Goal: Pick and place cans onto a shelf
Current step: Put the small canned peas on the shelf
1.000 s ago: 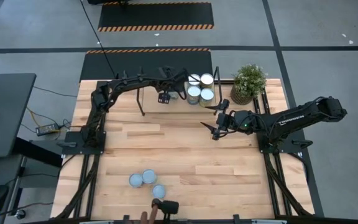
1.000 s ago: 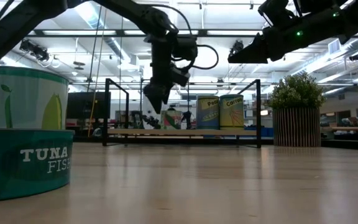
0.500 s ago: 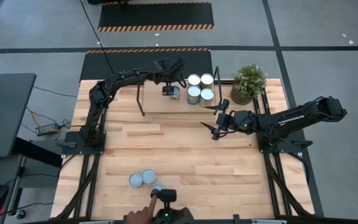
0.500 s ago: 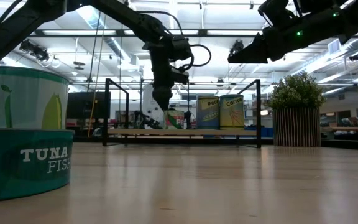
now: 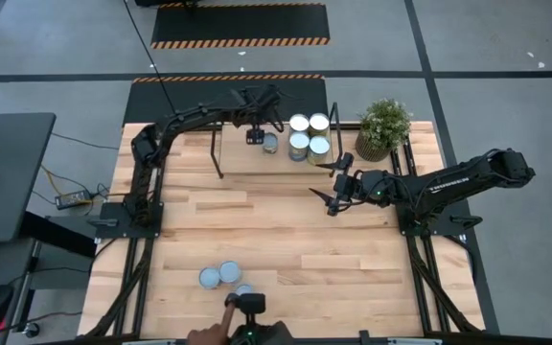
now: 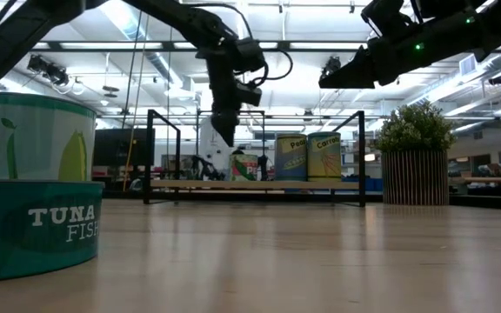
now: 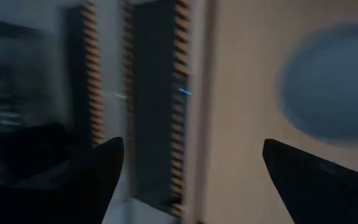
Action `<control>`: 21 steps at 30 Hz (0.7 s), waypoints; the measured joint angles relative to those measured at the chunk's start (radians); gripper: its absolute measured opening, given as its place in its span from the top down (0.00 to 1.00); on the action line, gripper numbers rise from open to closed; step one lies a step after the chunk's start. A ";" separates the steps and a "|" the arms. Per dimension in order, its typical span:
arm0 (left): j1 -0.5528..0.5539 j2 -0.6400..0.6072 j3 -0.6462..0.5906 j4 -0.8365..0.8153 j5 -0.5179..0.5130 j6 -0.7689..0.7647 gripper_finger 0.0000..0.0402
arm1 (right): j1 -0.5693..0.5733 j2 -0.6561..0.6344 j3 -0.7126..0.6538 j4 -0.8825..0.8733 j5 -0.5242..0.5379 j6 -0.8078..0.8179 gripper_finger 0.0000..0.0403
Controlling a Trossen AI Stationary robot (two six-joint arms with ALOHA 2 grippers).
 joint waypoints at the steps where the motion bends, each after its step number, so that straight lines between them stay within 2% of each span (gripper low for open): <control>1: 0.002 -0.002 0.000 -0.047 0.040 -0.014 0.03 | 0.001 0.000 0.000 0.001 -0.004 0.003 0.13; 3: 0.012 0.000 0.000 -0.115 0.115 -0.047 0.03 | 0.002 0.000 0.000 0.000 -0.007 0.006 0.13; 8: 0.016 0.032 -0.002 -0.182 0.142 -0.101 0.03 | 0.004 0.000 0.000 0.011 -0.023 0.004 0.13; 15: 0.009 0.045 -0.002 -0.119 0.206 -0.116 0.03 | 0.004 0.000 0.000 0.015 -0.026 0.001 0.13; 21: 0.010 0.048 -0.001 -0.008 0.207 -0.141 0.03 | 0.004 0.000 0.000 0.016 -0.027 -0.002 0.13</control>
